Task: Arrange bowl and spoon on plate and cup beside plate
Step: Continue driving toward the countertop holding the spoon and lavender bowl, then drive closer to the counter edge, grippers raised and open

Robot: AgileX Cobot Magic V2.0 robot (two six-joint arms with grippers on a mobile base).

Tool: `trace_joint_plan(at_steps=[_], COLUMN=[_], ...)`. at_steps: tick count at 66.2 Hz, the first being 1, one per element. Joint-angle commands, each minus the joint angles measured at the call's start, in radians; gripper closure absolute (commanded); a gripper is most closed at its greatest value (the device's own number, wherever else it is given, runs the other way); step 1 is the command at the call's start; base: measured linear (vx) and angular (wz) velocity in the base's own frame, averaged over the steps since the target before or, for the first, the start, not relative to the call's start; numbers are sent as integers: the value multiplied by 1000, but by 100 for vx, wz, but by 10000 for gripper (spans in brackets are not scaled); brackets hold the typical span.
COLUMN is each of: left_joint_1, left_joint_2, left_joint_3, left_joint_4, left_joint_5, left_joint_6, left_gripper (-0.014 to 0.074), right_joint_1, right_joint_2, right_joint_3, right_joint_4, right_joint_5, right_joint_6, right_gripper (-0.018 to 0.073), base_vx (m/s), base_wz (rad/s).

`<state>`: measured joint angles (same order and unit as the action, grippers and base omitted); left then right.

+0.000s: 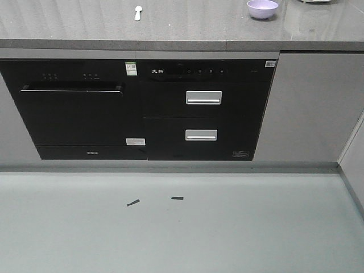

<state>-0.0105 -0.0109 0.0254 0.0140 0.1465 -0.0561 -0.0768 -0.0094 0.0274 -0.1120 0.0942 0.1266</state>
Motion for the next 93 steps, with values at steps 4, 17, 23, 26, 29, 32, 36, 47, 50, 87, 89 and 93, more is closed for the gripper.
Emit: trace_joint_plan(at_steps=[4,17,23,26,29,32,36,47,50,87,89,93], left_joint_1=[0,0,0,0,0,0,0,0,0,0,0,0], left_joint_2=[-17,-17,-17,-17,-17,-17,-17,-17,-17,-17,-17,-17], left_joint_3=[30,30,30,30,30,30,30,30,30,30,30,30], left_joint_4=[0,0,0,0,0,0,0,0,0,0,0,0], left_joint_5=[-78,-78,-78,-78,-78,-78,-78,-78,-78,-78,-78,-78], left_joint_6=[-11,-11,-11,-11,-11,-11,-11,-11,-11,-11,-11,-11], left_gripper=[602,602,602,602,602,602,602,602,602,602,602,602], right_joint_1=[-7,-7,-7,-7,-7,-7,-7,-7,-7,-7,-7,-7], right_joint_2=[-11,-11,-11,-11,-11,-11,-11,-11,-11,-11,-11,-11], right_joint_3=[16,16,16,16,16,16,16,16,16,16,16,16], right_joint_4=[-5,-5,-5,-5,-5,-5,-5,-5,-5,-5,-5,-5], right_joint_5=[-78,-78,-78,-78,-78,-78,-78,-78,-78,-78,-78,-78], right_joint_6=[-4,-4,-4,-4,-4,-4,-4,-4,-4,-4,-4,-4], right_gripper=[564,564,564,564,564,564,564,564,564,564,564,564], base_vx=[5,5,5,5,5,5,5,6,6,7,6,6], base_wz=[-1,-1,-1,-1,0,0,0,0,0,0,0,1])
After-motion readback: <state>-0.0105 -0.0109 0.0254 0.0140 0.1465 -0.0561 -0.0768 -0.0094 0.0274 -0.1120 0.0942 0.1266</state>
